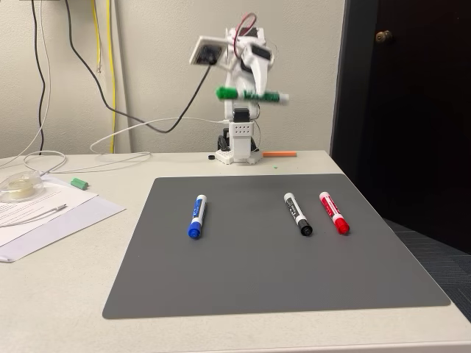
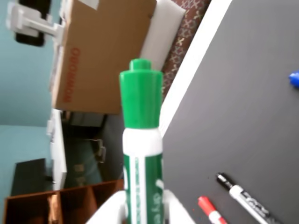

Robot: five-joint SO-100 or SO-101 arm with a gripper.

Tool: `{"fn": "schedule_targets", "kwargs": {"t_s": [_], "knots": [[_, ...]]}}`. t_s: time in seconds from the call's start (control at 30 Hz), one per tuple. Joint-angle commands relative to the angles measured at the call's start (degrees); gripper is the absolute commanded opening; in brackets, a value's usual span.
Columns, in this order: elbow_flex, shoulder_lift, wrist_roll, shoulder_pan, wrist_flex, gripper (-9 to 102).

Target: Pick up the green marker.

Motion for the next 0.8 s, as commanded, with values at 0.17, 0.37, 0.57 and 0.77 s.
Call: {"fn": "schedule_targets", "kwargs": {"t_s": [0.17, 0.37, 0.57, 0.77], "knots": [[20.0, 18.5, 9.7, 6.7, -11.4, 4], [30.2, 25.5, 10.7, 7.3, -17.0, 4], [31.3, 27.1, 11.2, 7.8, -17.9, 4], [31.6, 27.2, 11.0, 7.1, -17.5, 4]]}}
